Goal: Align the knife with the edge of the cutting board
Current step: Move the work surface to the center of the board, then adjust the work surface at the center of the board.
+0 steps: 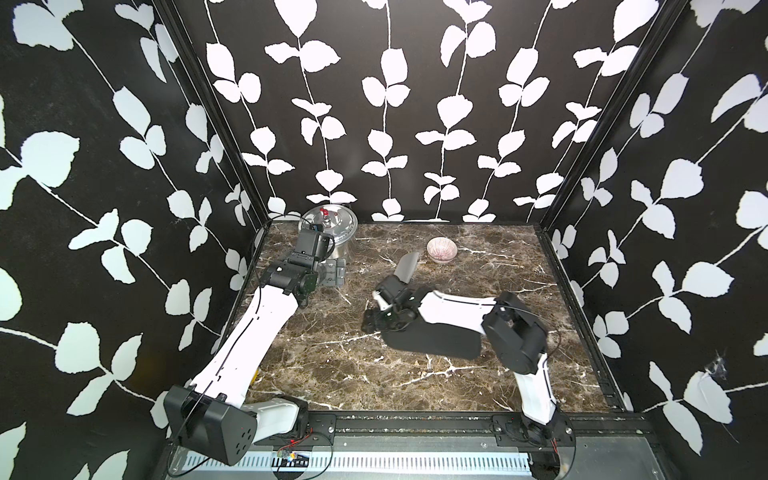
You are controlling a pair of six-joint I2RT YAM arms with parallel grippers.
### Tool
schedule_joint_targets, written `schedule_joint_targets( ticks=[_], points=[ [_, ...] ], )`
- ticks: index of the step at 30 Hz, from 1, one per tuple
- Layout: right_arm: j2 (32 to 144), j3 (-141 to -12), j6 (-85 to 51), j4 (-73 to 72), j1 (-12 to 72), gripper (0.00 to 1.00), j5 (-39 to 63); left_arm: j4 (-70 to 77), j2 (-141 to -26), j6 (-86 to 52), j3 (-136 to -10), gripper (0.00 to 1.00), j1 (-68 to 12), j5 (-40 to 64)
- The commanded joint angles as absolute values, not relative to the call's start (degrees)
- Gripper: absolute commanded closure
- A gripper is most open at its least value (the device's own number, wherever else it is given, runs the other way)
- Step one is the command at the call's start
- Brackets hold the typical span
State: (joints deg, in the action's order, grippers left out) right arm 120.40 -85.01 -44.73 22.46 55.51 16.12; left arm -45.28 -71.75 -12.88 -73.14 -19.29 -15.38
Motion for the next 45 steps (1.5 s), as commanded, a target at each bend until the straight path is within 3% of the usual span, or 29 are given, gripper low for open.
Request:
schedule_joint_targets(
  ticks=[1, 8, 14, 23, 34, 40, 45],
  points=[
    [126.04, -87.99, -47.69, 27.17, 57.93, 0.16, 18.07, -45.68, -69.09, -13.0, -72.05, 0.02, -18.98, -15.41],
    [129.15, -95.3, -46.17, 29.92, 58.66, 0.16, 19.15, -46.76, -67.01, -12.27, -70.55, 0.01, -18.94, -15.93],
    [122.53, -92.35, -44.72, 29.52, 57.07, 0.16, 17.63, -47.16, -66.26, -12.45, -70.4, 0.01, -18.95, -15.66],
    [102.98, -77.45, -44.19, 26.21, 48.27, 0.15, 13.06, -44.36, -69.33, -17.64, -66.51, 0.02, -19.73, -8.79],
    [79.28, -46.77, -42.89, 25.0, 33.89, 0.15, 10.64, -36.49, -80.77, -29.44, -60.34, 0.01, -32.94, -8.64],
    [76.43, -39.35, -43.62, 25.66, 30.83, 0.15, 11.93, -30.22, -84.61, -33.07, -55.76, 0.02, -35.75, -7.73],
    [78.53, -35.77, -46.68, 18.01, 30.6, 0.15, 16.18, -25.98, -87.03, -33.43, -52.32, 0.02, -35.7, -6.77]
  ],
)
